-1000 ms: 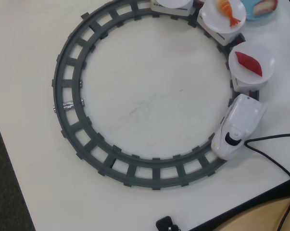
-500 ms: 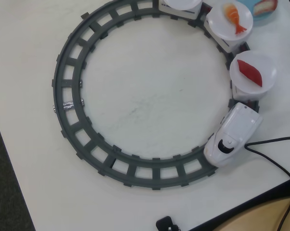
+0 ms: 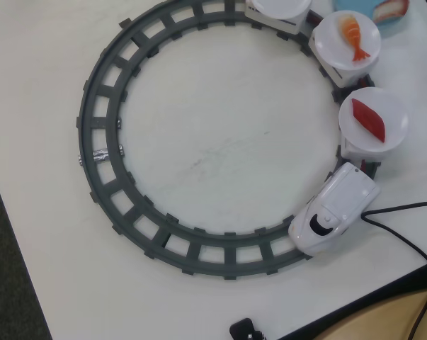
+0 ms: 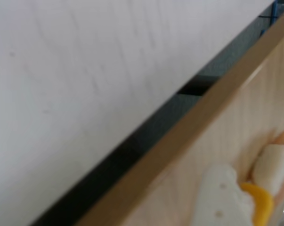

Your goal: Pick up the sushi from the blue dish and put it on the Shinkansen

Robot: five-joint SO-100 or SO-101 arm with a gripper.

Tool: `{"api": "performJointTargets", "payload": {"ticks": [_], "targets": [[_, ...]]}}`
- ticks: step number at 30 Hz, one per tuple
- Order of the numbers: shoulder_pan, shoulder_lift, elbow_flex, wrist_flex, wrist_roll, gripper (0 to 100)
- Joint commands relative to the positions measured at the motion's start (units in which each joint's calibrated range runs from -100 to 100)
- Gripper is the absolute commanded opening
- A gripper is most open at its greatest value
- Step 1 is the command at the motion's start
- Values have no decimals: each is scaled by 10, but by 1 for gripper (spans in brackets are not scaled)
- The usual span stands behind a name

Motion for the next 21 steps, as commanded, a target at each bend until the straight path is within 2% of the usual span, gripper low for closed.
{"api": "performJointTargets", "payload": {"ticks": [1,8,13,21], "targets": [[-6,99,-117,-25,-3,21],[-51,324,-307,-13,3,32],[-82,436,-401,7,-3,32],[-190,609,-579,40,-3,32]]}}
